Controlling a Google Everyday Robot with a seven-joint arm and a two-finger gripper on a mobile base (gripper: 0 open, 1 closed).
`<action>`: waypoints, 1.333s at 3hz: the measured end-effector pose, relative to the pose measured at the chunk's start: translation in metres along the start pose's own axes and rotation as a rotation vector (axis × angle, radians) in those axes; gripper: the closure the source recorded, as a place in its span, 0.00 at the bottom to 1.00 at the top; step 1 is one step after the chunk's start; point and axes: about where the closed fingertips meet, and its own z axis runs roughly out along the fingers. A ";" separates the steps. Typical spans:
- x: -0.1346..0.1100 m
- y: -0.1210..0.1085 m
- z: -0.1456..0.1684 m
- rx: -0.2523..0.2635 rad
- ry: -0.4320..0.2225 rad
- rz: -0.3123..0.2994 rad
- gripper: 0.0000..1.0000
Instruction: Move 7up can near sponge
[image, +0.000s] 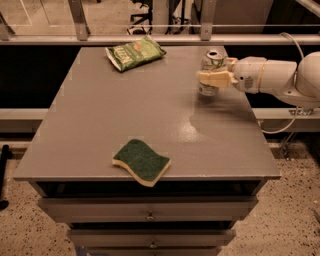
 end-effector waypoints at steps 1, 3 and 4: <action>-0.017 0.045 -0.004 -0.071 -0.026 0.000 1.00; -0.019 0.149 -0.019 -0.215 -0.052 0.013 1.00; -0.003 0.186 -0.024 -0.264 -0.040 0.012 1.00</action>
Offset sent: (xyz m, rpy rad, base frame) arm -0.1633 0.0819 0.0256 0.0885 0.0217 0.2537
